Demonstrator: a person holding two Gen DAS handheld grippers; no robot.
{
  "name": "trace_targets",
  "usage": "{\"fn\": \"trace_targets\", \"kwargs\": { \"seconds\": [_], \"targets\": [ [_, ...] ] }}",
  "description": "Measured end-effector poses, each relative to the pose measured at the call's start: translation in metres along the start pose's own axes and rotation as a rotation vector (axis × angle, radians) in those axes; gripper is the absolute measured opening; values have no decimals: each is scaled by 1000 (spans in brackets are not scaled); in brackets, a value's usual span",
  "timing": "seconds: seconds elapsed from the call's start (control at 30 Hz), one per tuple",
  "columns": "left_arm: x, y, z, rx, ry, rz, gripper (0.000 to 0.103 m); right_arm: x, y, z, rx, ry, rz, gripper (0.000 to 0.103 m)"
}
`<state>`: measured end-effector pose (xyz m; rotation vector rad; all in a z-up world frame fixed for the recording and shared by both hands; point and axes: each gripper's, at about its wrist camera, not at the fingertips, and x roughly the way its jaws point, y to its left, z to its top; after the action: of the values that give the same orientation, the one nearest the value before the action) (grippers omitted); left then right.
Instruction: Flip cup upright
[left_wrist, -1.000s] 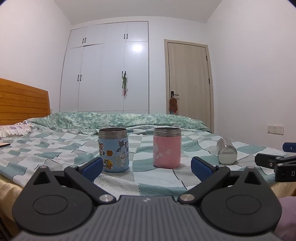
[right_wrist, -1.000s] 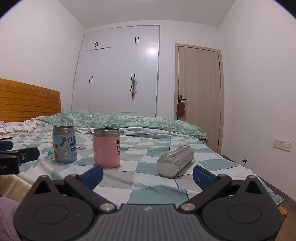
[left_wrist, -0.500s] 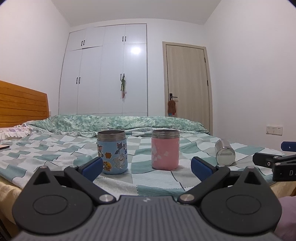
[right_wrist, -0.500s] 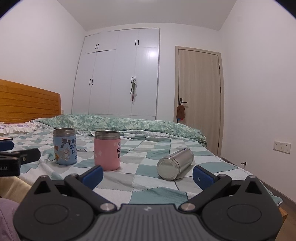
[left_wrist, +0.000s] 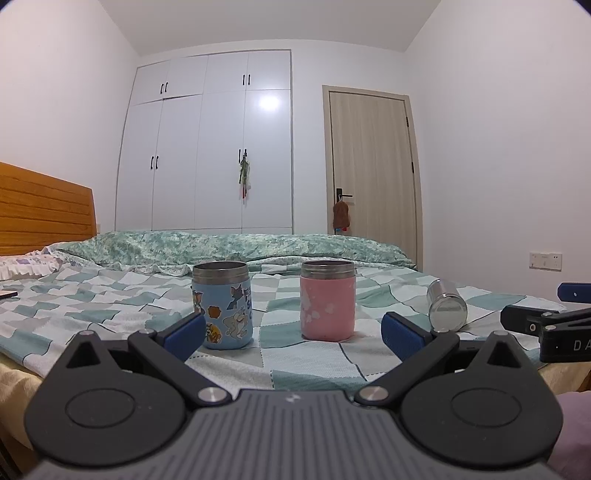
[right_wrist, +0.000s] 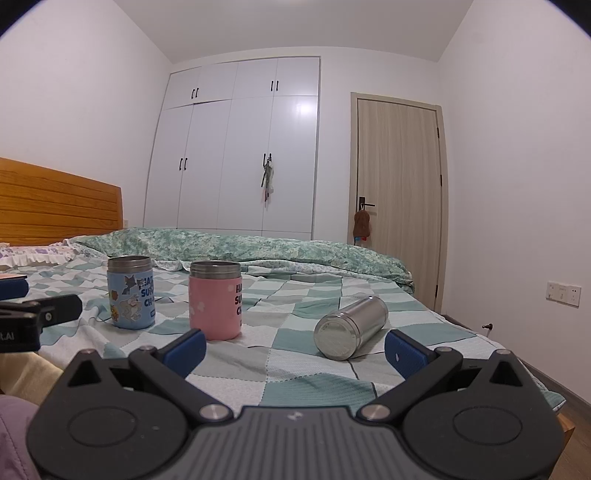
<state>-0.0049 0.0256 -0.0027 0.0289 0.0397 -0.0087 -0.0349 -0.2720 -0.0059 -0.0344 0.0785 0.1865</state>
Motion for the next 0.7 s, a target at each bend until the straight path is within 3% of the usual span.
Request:
{"fn": "trace_targets", "kwargs": {
  "seconds": [0.7],
  "targets": [
    [0, 1, 1, -4, -8, -1, 103, 0, 2, 1, 0, -5, -1, 103]
  ]
}}
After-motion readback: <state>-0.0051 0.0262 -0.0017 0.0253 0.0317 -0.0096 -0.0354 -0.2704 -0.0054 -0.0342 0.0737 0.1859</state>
